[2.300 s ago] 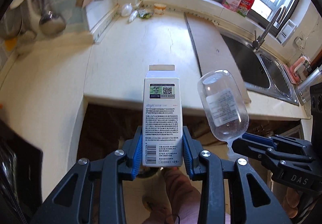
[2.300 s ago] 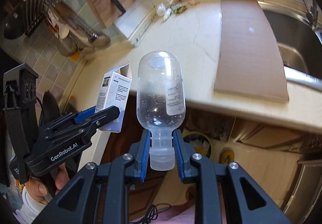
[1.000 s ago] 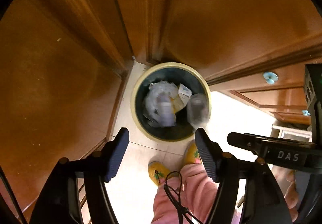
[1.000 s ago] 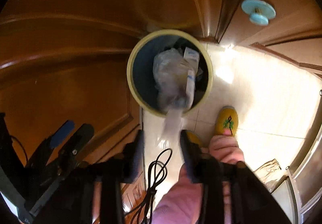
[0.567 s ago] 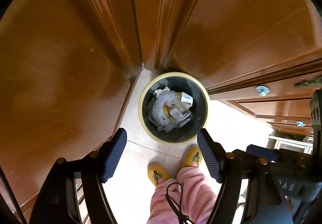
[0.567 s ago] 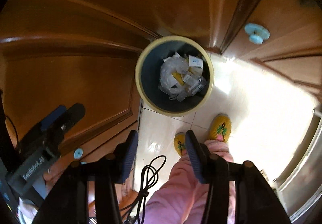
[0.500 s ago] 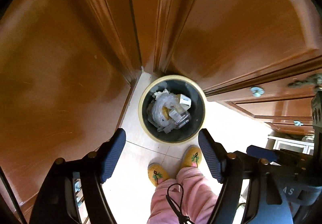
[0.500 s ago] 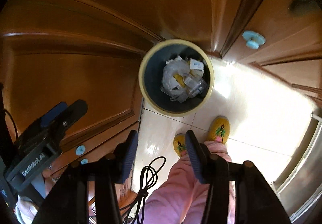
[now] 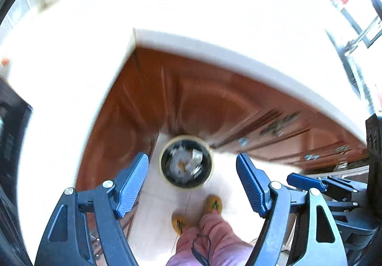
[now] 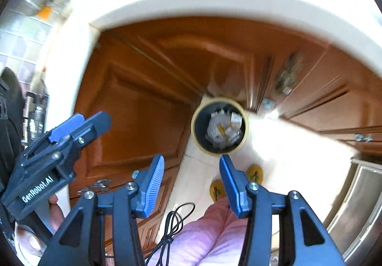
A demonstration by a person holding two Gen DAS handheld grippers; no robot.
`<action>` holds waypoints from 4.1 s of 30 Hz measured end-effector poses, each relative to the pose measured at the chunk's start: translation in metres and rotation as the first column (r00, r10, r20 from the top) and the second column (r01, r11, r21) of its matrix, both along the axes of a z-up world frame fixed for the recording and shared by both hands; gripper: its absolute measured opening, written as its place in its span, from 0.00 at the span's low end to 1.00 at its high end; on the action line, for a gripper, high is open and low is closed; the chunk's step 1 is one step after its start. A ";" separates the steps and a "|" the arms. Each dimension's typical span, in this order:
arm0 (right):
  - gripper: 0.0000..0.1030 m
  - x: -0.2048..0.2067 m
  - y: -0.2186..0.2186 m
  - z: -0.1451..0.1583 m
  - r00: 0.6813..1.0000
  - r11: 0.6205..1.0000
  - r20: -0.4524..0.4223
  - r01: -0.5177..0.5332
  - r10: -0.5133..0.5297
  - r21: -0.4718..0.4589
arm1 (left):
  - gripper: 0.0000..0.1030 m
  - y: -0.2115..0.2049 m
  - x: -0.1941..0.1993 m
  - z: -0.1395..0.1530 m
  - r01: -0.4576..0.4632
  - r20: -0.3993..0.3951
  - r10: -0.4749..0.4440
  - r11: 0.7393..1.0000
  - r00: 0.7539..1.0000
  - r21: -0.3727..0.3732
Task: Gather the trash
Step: 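Raise both open tools back up to the counter trash, then grasp the small white bottle with the left tool while the right tool grasps the green wrapper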
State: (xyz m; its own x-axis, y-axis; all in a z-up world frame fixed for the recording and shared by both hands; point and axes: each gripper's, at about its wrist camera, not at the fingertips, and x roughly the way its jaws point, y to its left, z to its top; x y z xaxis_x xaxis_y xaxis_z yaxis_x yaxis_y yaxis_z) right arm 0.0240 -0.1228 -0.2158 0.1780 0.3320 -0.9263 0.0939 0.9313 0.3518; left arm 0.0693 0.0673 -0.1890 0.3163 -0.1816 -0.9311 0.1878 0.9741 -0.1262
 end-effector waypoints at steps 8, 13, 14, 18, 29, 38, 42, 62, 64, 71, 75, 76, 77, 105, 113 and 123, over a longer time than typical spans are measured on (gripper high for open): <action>0.47 -0.023 -0.008 0.111 0.973 0.996 0.225 0.061 -0.044 -0.069 | 0.79 -0.014 -0.006 0.124 0.058 0.256 -0.055 0.998 0.965 -0.005; 0.47 -0.035 -0.018 0.155 0.937 0.988 0.338 0.125 -0.087 -0.093 | 0.80 -0.020 -0.015 0.171 0.095 0.389 -0.093 0.995 0.917 0.014; 0.47 -0.036 -0.021 0.163 0.929 0.986 0.358 0.138 -0.097 -0.091 | 0.80 -0.023 -0.016 0.176 0.101 0.408 -0.099 0.995 0.907 0.017; 0.47 -0.037 -0.030 0.180 0.904 0.981 0.410 0.172 -0.123 -0.084 | 0.81 -0.028 -0.015 0.192 0.120 0.458 -0.123 0.992 0.880 0.037; 0.47 0.016 -0.066 0.205 0.867 0.981 0.472 0.191 -0.160 -0.018 | 0.81 -0.045 0.021 0.201 0.094 0.531 -0.139 0.989 0.836 0.111; 0.42 0.136 -0.116 0.193 0.885 0.990 0.443 0.132 -0.144 0.056 | 0.81 -0.102 0.113 0.187 0.079 0.534 -0.178 0.976 0.827 0.203; 0.41 0.199 -0.140 0.184 0.903 0.990 0.408 0.112 -0.136 0.081 | 0.79 -0.137 0.166 0.173 0.074 0.501 -0.195 0.965 0.843 0.252; 0.41 0.487 -0.179 0.047 0.983 0.954 0.093 0.131 -0.161 0.269 | 0.59 -0.192 0.430 0.038 -0.022 0.232 -0.039 0.967 0.972 0.253; 0.41 0.501 -0.174 0.035 0.985 0.950 0.072 0.132 -0.159 0.284 | 0.59 -0.191 0.437 0.032 -0.027 0.231 -0.035 0.966 0.972 0.259; 0.41 0.535 -0.162 0.013 0.985 0.937 0.040 0.147 -0.167 0.316 | 0.59 -0.189 0.461 0.016 -0.050 0.226 -0.012 0.962 0.974 0.267; 0.35 0.545 -0.148 0.005 0.989 0.943 0.032 0.128 -0.145 0.306 | 0.59 -0.183 0.472 0.009 -0.065 0.213 0.006 0.961 0.977 0.270; 0.29 0.546 -0.145 0.004 0.990 0.946 0.030 0.123 -0.138 0.299 | 0.59 -0.182 0.475 0.008 -0.068 0.209 0.012 0.962 0.978 0.266; 0.17 0.548 -0.142 0.002 0.991 0.950 0.028 0.118 -0.132 0.288 | 0.59 -0.181 0.477 0.006 -0.071 0.205 0.017 0.963 0.979 0.260; 0.05 0.471 -0.206 0.032 0.970 0.915 0.088 0.182 -0.228 0.360 | 0.22 -0.201 0.479 -0.014 -0.024 0.149 0.003 0.989 0.989 0.143; 0.04 0.430 -0.203 0.040 0.974 0.917 0.085 0.168 -0.212 0.362 | 0.22 -0.197 0.413 0.030 0.015 0.162 -0.034 0.993 0.986 0.117; 0.04 0.333 -0.169 0.086 0.970 0.938 0.170 0.112 -0.175 0.328 | 0.22 -0.159 0.308 0.089 0.067 0.181 -0.073 0.997 0.981 0.038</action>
State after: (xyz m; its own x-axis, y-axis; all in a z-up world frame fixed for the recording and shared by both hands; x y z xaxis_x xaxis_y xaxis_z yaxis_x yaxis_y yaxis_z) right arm 0.3571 -0.2918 -0.1295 0.4106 0.5573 -0.7217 0.1194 0.7519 0.6484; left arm 0.3771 -0.0921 -0.0997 0.4687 -0.1807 -0.8647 0.2730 0.9606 -0.0528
